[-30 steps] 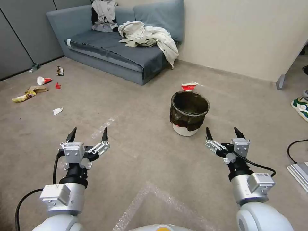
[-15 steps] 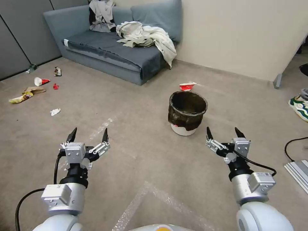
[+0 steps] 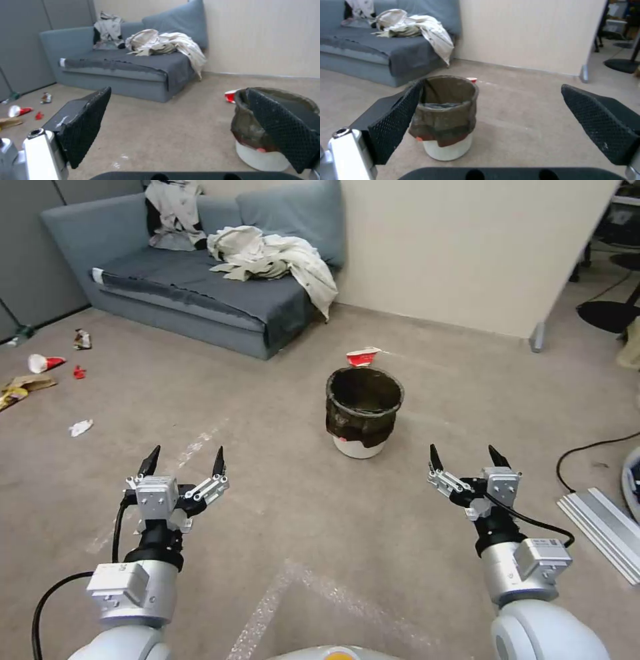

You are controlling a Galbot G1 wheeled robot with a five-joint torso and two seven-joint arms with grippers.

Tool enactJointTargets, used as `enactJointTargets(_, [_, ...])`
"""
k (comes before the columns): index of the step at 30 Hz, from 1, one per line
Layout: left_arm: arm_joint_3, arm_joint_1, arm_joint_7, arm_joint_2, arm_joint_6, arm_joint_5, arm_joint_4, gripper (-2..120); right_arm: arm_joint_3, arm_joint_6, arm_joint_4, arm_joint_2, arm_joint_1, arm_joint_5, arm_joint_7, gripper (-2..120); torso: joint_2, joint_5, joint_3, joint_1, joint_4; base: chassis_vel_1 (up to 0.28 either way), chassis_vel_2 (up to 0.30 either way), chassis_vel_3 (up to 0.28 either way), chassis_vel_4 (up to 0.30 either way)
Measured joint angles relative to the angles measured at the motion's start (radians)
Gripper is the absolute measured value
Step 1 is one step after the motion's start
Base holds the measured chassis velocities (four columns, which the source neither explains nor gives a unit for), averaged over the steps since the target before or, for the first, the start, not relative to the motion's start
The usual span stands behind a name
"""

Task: Pick up the trash can from the floor.

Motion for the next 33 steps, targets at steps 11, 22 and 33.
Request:
enactJointTargets(11, [0.003,0.002,0.000,-0.002,-0.002,0.002,0.000,100,-0.002,0.001,0.000,-0.001,-0.002,-0.001,0.000,100,0.000,0.0000,0.000,0.000,0.0001,-0.038,-0.035,-0.037,-0.037])
enactJointTargets(22, [0.002,0.001,-0.014,-0.003,-0.015,-0.025,0.001,100,-0.005,0.001,-0.007,-0.002,0.000,-0.005,-0.001,100,0.000,0.0000,0.000,0.000,0.0002,-0.017,-0.018,-0.018,-0.020])
enactJointTargets(33, [-0.001,-0.001,-0.016,-0.002,-0.015,-0.029,0.004,100,-0.004,0.001,-0.009,-0.002,0.003,-0.004,-0.001,100,0.000,-0.0001,0.000,0.000,0.0000,-0.026,0.018,0.021,-0.015])
